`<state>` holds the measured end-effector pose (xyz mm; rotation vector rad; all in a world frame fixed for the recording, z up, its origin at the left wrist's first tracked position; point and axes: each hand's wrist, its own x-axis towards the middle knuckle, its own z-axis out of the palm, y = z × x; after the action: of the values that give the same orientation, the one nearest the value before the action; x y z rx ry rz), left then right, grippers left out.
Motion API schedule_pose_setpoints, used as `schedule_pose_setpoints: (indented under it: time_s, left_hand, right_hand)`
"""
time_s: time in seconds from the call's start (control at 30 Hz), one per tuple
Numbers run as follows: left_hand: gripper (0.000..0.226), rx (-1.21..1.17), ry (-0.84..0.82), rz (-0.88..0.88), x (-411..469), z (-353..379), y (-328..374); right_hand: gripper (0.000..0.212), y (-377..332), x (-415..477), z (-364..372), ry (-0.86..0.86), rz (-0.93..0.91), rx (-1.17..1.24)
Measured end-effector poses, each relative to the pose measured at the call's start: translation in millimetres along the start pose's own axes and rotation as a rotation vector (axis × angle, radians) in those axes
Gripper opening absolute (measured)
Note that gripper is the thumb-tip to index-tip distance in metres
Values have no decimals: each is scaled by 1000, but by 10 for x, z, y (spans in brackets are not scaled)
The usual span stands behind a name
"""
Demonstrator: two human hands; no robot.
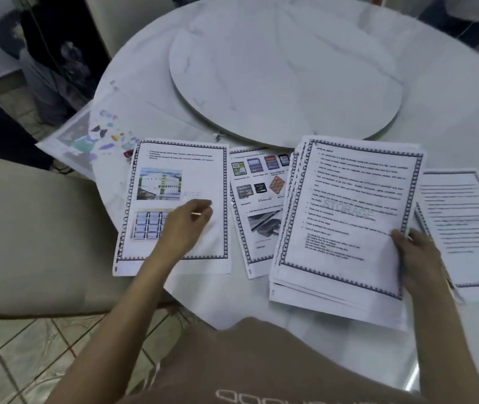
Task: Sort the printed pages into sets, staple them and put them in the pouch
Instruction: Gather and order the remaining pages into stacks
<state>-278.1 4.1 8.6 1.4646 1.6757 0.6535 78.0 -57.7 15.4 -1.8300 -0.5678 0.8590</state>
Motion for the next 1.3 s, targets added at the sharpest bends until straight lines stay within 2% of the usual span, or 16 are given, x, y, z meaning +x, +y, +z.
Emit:
schedule_pose_setpoints:
  time_s: [0.07, 0.17, 0.27, 0.4, 0.73, 0.9, 1.03, 1.17, 1.3]
  left_hand:
    - [31, 19, -75, 51, -81, 242, 172]
    - [36, -41, -173, 45, -139, 500, 396]
    - [39, -219, -220, -66, -127, 641, 480]
    - [31, -267, -234, -89, -123, 727, 470]
    - [24, -416, -109, -229, -263, 893, 422]
    - [41, -374, -25, -260, -331, 1005, 403]
    - [45, -309, 51, -263, -382, 1076, 332]
    - [32, -248, 114, -275, -410, 1059, 230]
    - [17, -210, 128, -285, -425, 1043, 206]
  right_hand:
    - [8, 10, 7, 10, -35, 7, 36]
    - [8, 32, 25, 34, -91, 23, 94]
    - [8, 20, 10, 69, -143, 34, 146]
    - [10, 19, -15, 85, -190, 23, 176]
    - [10, 108, 21, -48, -243, -79, 102]
    - [6, 179, 113, -194, -265, -104, 12]
    - [6, 184, 270, -413, -225, -129, -40]
    - [12, 124, 522, -749, -114, -112, 18]
    - [9, 56, 694, -1018, -24, -85, 57]
